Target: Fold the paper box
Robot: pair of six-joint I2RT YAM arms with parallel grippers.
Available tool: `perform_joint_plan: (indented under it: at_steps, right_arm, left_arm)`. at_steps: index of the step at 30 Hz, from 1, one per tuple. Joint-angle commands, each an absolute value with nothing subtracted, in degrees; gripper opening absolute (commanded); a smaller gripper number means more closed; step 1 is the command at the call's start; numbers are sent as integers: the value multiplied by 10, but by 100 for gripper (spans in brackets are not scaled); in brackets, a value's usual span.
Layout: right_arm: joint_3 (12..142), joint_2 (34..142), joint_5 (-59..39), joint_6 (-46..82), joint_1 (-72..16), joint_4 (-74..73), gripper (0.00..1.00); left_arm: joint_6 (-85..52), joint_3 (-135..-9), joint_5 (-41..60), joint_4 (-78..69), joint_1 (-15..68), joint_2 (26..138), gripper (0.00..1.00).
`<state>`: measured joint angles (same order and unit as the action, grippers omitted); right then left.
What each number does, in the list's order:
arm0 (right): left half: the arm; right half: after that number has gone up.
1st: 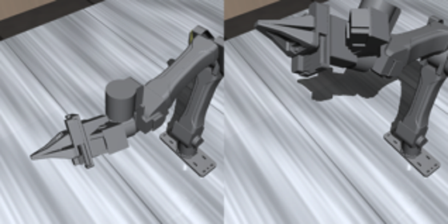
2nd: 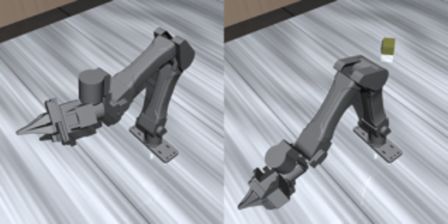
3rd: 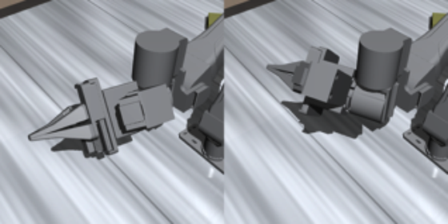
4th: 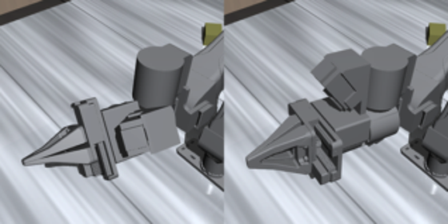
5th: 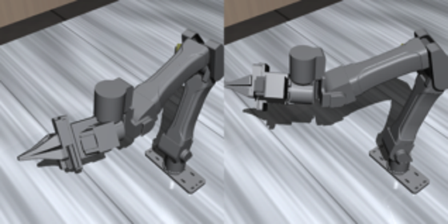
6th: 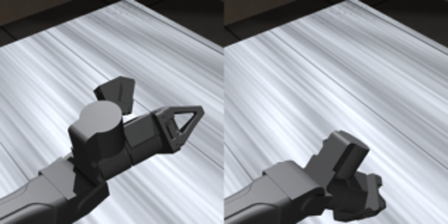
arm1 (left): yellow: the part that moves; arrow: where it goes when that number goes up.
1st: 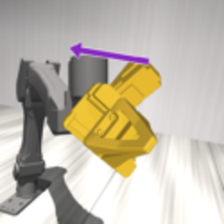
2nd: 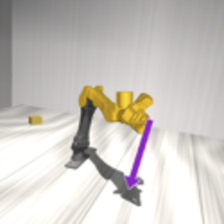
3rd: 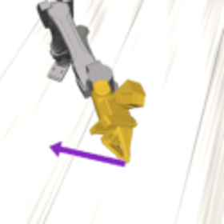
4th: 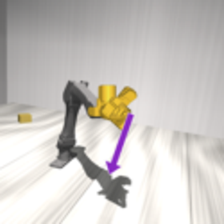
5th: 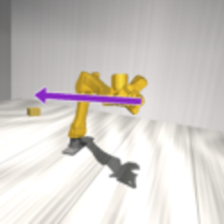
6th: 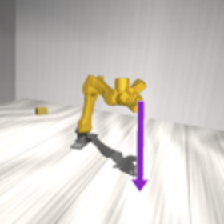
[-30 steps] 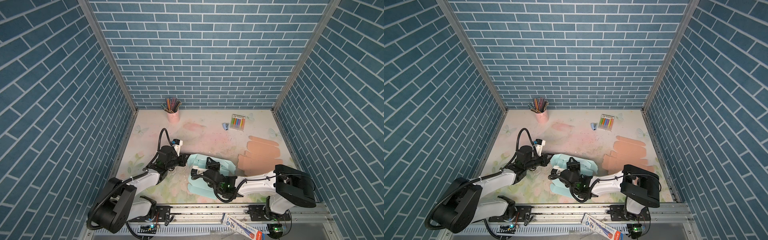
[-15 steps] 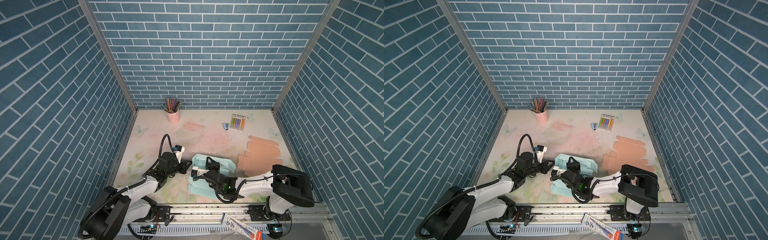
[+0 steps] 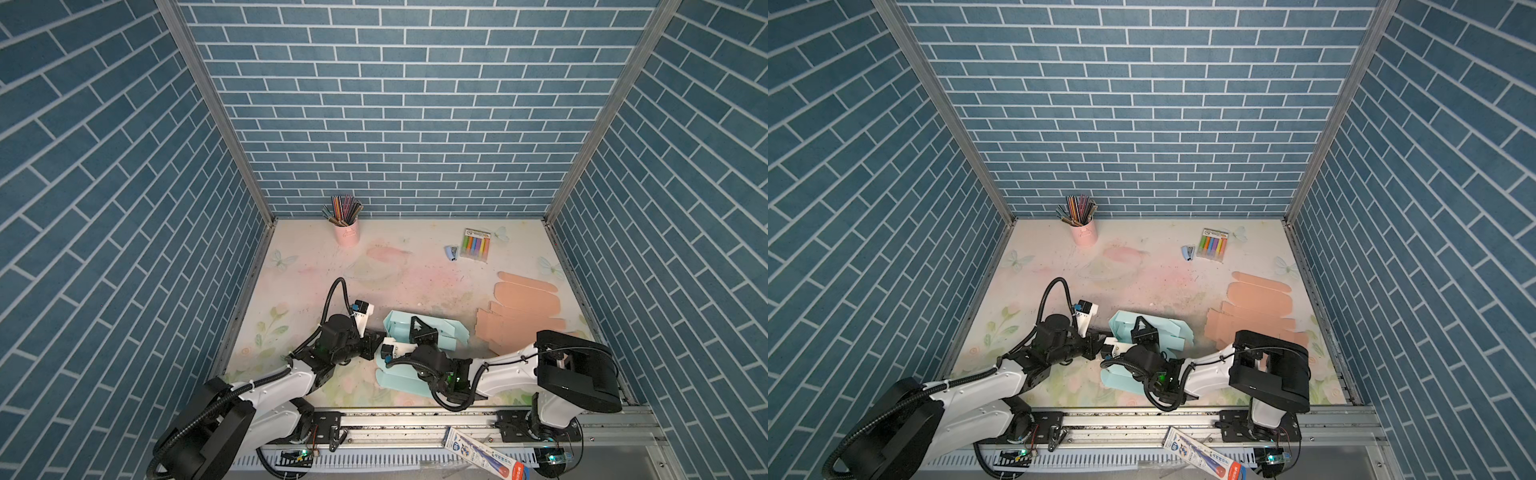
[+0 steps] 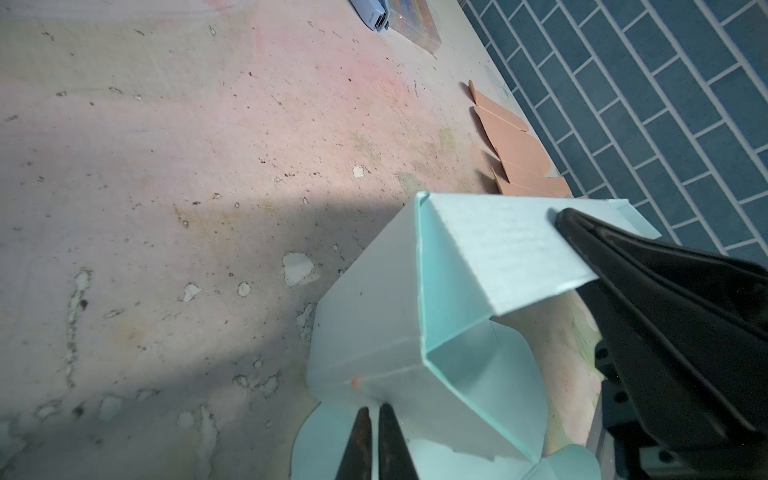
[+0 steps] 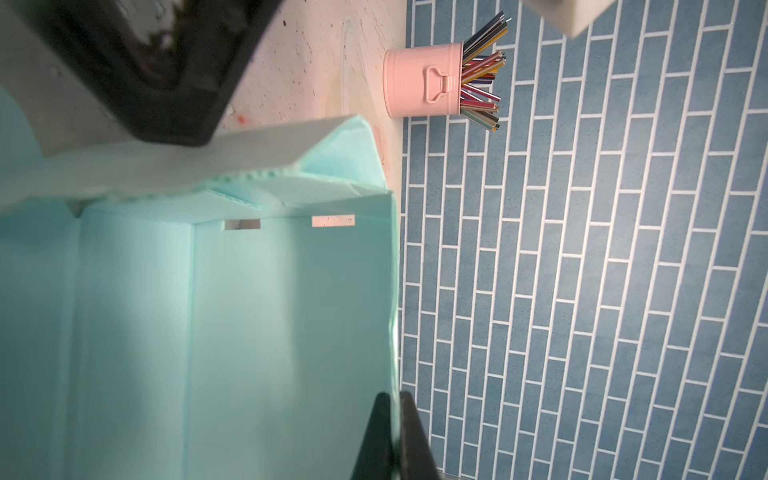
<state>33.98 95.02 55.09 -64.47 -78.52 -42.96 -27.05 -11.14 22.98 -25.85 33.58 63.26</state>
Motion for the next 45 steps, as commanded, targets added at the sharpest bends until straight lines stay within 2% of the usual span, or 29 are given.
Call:
perform_joint_plan:
  at_steps: [1,9,13,17,22,33,36,39,41,45]
  right_arm:
    - [329,961,559,-677,-794,-451,0]
    - [316,967,564,-702,-801,-495,0]
    - [314,963,560,-699,-803,-496,0]
    - [314,964,555,-694,-802,-491,0]
    - [314,966,550,-688,-802,-488,0]
    - [316,966,548,-676,-803,-476,0]
    - [316,966,548,-674,-803,-473,0]
    - [318,969,546,-670,-803,-472,0]
    - [319,970,545,-669,-804,-472,0]
    - [319,962,538,-658,-810,-466,0]
  left_arm:
    - [-245,-96,216,-300,344,637,12]
    - [-224,-70,192,-357,348,634,28]
    - [-215,-71,188,-391,355,651,32]
    - [-206,-77,184,-418,365,676,42]
    - [-193,-85,169,-426,372,694,42]
    - [-147,-77,141,-542,398,776,42]
    - [-137,-81,134,-540,410,776,37]
    - [-127,-83,110,-523,427,768,24]
    - [-123,-83,103,-521,431,765,19]
    - [-120,-83,94,-526,435,771,20]
